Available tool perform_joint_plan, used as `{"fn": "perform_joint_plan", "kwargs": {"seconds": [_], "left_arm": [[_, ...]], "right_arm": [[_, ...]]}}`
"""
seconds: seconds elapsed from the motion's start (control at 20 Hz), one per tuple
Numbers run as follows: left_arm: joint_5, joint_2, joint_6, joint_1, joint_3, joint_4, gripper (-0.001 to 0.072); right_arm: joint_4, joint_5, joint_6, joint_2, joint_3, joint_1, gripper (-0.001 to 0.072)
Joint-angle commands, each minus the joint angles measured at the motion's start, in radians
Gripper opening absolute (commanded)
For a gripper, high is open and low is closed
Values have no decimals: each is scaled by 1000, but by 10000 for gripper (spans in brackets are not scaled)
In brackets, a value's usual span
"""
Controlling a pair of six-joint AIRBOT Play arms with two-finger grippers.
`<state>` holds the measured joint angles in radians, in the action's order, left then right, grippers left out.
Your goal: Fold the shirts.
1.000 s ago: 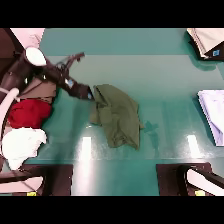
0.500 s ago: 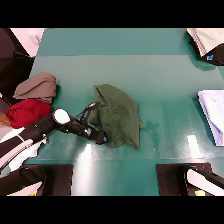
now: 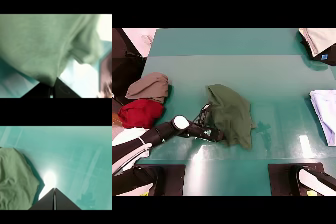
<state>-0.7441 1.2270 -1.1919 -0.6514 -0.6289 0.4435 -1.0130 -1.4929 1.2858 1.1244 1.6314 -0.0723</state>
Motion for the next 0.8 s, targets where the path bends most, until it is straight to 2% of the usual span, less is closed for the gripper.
{"fn": "perform_joint_plan", "kwargs": {"seconds": [0.0, 0.15, 0.25, 0.3, 0.35, 0.4, 0.5, 0.75], "left_arm": [[-246, -72, 21, 103, -131, 31, 22], [-449, -229, 10, 278, -330, 165, 22], [-530, -305, -13, 392, -460, 246, 23], [-549, -329, -31, 430, -507, 285, 23], [-564, -341, -36, 459, -547, 323, 23], [-575, -345, -36, 475, -575, 359, 23], [-579, -345, -43, 480, -594, 420, 23], [-581, -334, -76, 480, -592, 448, 24]], "right_arm": [[2, -59, 0, 0, -1, 0, 19], [29, -139, 0, 27, -2, 2, 19], [114, -155, 0, 53, -42, 2, 36], [175, -140, 0, 62, -98, 2, 234], [223, -127, 0, 72, -162, 2, 476], [267, -103, 0, 83, -245, 5, 526], [285, -5, -5, 90, -428, 47, 524], [289, 399, -81, 92, -798, 330, 524]]}}
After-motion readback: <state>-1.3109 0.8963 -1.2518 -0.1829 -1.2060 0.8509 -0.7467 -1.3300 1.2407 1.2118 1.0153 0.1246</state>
